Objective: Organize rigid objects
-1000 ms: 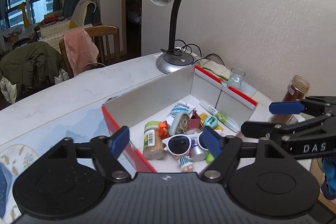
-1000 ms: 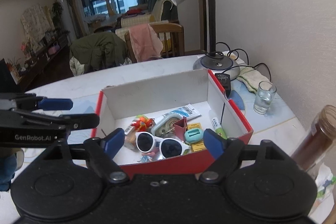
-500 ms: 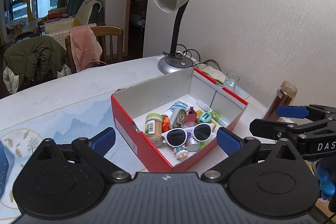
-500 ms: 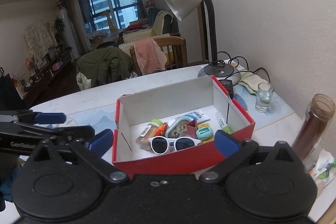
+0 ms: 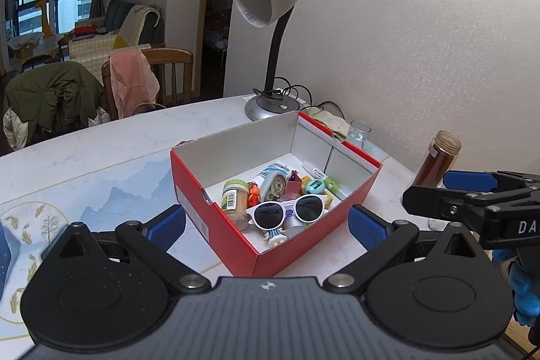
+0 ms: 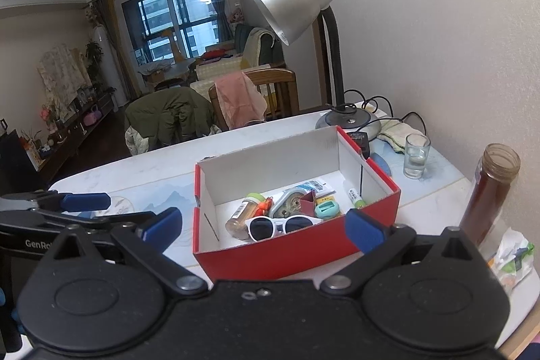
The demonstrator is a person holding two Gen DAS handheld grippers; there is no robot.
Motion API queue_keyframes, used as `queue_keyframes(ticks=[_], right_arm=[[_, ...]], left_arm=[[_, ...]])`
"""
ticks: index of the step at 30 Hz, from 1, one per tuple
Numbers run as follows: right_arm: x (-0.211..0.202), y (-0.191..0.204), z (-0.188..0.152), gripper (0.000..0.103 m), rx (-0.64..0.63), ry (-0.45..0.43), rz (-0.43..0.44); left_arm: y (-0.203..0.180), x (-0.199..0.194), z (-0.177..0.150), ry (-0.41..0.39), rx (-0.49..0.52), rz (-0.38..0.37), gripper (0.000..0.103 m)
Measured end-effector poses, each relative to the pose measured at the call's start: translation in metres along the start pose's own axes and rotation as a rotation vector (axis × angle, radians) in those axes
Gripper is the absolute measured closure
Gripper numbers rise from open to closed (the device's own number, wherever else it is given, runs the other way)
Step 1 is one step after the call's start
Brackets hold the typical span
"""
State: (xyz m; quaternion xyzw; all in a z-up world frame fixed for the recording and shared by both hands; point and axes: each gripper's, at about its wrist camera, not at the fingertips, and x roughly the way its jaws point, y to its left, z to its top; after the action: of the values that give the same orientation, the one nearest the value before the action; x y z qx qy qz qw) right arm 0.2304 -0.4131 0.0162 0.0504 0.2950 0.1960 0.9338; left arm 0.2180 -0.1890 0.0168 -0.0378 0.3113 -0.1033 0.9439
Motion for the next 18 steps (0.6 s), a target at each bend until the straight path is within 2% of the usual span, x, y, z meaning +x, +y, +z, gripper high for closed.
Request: queue_keyframes(ticks=[18], right_arm=[[-0.0032, 0.0058, -0.0036, 0.000, -0.029, 0.004, -0.019]], left_arm=[[0.0039, -0.0023, -0.0038, -0.006, 0.001, -0.006, 0.000]])
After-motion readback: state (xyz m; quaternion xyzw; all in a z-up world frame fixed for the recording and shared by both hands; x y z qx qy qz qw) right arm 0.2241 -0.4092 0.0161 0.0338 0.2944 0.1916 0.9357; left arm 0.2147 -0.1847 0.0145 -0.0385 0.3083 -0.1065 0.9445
